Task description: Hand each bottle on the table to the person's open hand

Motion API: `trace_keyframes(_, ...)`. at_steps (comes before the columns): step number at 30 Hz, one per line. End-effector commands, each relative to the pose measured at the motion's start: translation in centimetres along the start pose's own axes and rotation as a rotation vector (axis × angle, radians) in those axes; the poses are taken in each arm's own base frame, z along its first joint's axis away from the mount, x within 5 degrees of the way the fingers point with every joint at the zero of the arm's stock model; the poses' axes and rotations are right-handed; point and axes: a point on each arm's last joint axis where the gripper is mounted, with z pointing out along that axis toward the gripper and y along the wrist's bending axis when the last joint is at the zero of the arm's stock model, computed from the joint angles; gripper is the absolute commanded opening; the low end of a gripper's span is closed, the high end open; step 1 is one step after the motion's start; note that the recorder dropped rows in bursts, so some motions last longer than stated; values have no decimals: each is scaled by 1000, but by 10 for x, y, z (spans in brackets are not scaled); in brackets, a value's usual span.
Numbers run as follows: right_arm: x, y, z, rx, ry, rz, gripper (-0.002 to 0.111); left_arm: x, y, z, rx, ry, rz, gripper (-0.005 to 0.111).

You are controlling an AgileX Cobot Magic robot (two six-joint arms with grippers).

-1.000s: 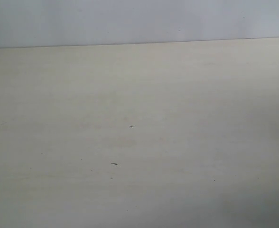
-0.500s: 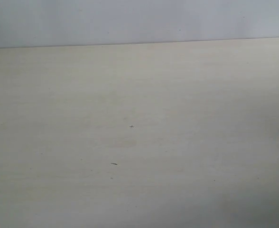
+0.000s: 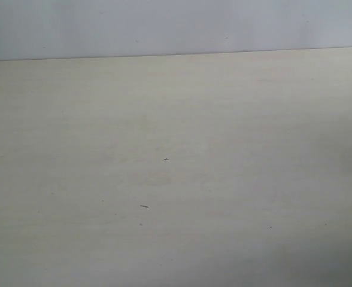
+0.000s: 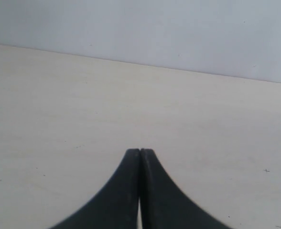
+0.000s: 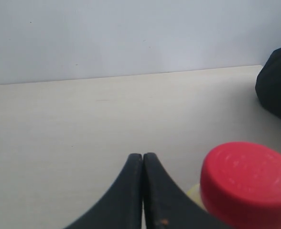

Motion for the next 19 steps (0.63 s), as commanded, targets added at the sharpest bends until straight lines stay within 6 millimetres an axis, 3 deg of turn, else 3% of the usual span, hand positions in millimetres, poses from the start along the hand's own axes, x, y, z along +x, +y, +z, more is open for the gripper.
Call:
trace_keyframes(1, 1, 0, 0, 5, -4, -2, 0, 0, -1, 0, 14, -6, -22, 0)
trace_keyframes(19, 1, 0, 0, 5, -4, -2, 0, 0, -1, 0, 11, -6, -14, 0)
